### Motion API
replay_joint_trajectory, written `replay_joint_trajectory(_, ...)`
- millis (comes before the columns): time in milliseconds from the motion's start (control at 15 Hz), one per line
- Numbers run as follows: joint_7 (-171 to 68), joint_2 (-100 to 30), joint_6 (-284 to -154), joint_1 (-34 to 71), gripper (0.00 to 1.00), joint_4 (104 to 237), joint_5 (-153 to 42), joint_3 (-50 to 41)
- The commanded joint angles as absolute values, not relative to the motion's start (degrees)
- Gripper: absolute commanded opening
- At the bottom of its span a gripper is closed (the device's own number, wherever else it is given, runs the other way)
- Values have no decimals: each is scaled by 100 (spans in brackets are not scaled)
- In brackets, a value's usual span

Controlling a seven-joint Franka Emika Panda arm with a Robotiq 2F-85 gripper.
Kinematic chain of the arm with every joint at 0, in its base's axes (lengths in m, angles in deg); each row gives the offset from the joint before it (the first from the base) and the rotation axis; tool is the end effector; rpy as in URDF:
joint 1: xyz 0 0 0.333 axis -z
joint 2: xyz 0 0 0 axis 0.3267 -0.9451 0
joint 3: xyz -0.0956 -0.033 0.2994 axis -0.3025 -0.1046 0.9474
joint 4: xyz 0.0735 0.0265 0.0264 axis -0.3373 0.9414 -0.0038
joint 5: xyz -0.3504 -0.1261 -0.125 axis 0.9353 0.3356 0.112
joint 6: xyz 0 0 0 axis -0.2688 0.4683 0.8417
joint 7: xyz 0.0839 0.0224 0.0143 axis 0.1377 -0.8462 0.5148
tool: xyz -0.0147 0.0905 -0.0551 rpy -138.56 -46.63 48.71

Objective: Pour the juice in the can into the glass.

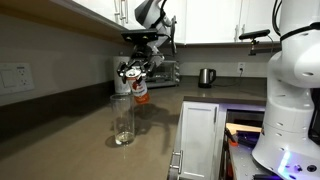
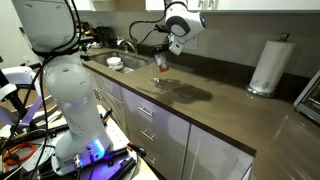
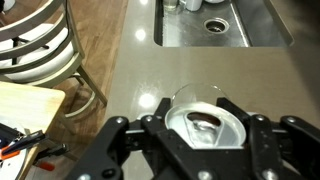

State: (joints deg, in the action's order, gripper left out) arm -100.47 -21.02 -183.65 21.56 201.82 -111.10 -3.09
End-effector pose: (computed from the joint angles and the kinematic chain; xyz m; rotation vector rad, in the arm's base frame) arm 0.5089 0.0298 0.3776 -1.8040 1.5369 0.9618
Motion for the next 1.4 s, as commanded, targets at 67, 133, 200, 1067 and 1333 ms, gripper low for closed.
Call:
replay_joint_trajectory(67,-10051,-2106,-18345,2148,52,20169,-11102,-327)
replay_joint_trajectory(133,-10051,-2106,-18345,2148,27,20169,-11102,-327)
replay_joint_trajectory(200,-10051,-2112,-18354,2140,27,20169,-11099,-320)
replay_joint_trajectory(1067,-10286,-2037,-18468,2090,27,20232,-10985,-295)
replay_joint_trajectory(1333,-10639,-1924,-18594,1999,27,20245,-10799,-228)
